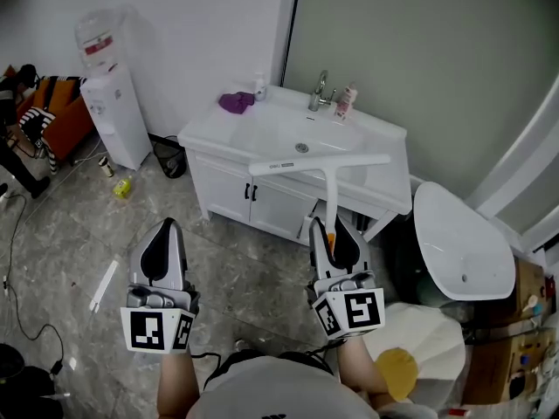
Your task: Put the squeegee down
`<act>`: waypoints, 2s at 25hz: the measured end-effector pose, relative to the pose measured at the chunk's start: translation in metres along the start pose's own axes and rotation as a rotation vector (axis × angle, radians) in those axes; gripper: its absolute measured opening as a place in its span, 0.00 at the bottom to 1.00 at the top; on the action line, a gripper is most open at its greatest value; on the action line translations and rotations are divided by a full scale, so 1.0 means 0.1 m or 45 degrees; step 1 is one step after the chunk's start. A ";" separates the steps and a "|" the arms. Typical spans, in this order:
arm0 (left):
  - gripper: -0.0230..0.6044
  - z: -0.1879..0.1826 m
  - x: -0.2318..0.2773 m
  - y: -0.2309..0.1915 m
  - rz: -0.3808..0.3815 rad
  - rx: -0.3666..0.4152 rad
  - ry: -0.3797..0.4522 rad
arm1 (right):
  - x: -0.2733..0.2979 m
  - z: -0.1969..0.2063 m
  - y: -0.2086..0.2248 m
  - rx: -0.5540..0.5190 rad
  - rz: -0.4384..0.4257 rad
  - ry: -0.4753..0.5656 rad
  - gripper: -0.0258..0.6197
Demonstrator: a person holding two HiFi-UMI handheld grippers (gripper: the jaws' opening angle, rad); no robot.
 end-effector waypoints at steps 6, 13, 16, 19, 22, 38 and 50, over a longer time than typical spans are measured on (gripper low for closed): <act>0.05 0.08 0.13 -0.26 -0.009 -0.026 -0.008 | 0.21 0.08 -0.12 0.015 0.012 -0.014 0.21; 0.05 0.25 0.36 -0.34 0.006 -0.043 -0.043 | 0.43 0.21 -0.02 0.028 0.028 -0.056 0.21; 0.05 0.36 0.50 -0.39 -0.002 -0.038 -0.052 | 0.61 0.31 0.06 0.038 0.025 -0.061 0.21; 0.05 0.43 0.68 -0.47 -0.023 -0.029 -0.053 | 0.85 0.40 0.16 0.051 0.017 -0.057 0.21; 0.05 0.48 0.93 -0.56 -0.050 -0.010 -0.049 | 1.15 0.45 0.28 0.062 0.005 -0.044 0.21; 0.05 0.65 2.35 -0.52 -0.081 0.014 0.030 | 2.35 0.52 1.17 0.056 -0.054 0.005 0.21; 0.05 0.83 2.92 -0.36 -0.103 0.064 0.029 | 2.84 0.74 1.65 0.102 -0.104 0.014 0.21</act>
Point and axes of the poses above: the fingertips, and each gripper's own axes: x forward along the fingers, y to its right, z out of its underside, the point moved 9 cm from there along -x, backward along the fingers, and after that the axes turned 10 degrees about -z, right-handed, at the moved point
